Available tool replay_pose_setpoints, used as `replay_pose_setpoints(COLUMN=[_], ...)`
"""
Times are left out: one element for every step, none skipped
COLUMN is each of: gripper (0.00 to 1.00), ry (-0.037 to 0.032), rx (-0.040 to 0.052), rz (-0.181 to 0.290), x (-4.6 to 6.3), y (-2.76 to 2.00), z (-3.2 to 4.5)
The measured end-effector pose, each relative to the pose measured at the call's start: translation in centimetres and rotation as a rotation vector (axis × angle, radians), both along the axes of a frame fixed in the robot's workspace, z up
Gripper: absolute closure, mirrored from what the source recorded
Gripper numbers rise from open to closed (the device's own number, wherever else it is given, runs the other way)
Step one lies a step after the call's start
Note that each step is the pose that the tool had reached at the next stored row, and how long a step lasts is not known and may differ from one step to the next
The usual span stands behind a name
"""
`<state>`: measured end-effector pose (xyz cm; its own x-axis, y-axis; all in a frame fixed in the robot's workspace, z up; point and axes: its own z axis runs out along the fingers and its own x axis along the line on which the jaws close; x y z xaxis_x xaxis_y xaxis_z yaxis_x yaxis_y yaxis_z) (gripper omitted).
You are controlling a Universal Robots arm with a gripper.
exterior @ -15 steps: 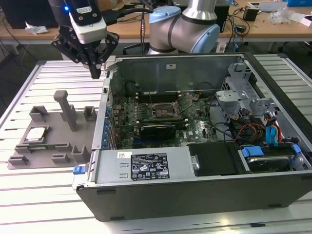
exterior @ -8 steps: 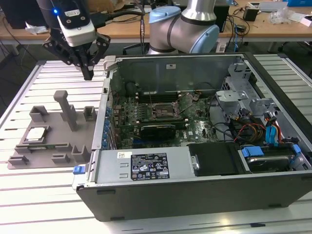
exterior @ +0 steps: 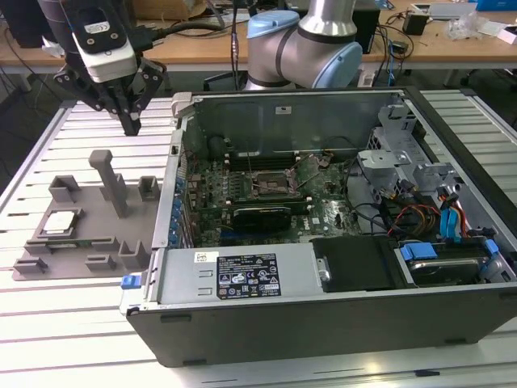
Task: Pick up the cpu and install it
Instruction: 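Reach for the cpu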
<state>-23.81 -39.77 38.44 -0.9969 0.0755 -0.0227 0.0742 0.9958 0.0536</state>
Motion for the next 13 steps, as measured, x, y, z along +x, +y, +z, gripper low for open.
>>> replay_pose_setpoints(gripper=[0.89,0.89,0.89,0.89,0.89,0.89,0.89,0.89,0.89,0.89,0.89,0.89,0.89], ry=[0.0000,0.0000,-0.0001,0.0000,0.0001,0.0000,0.0000,0.0000,0.0000,0.0000,0.0000,0.0000,0.0000], rx=[0.0003,0.0006,0.0006,0.0008,0.0009,0.0010,0.0011,0.0011,0.0011,0.0013,0.0014,0.0016,0.0016], rz=[0.000,0.000,0.000,0.000,0.000,0.000,0.000,0.000,0.000,0.000,0.000,0.000,0.000], x=[-0.2,-0.4,-0.5,-0.7,-1.0,-1.2,-1.3,-1.5,-1.7,-1.9,-2.0,-2.3,-2.6], y=[0.01,0.02,0.02,0.03,0.05,0.06,0.08,0.09,0.11,0.12,0.13,0.14,0.17], z=[-0.04,-0.07,-0.09,-0.14,-0.18,-0.20,-0.23,-0.26,-0.29,-0.33,-0.35,-0.41,-0.46])
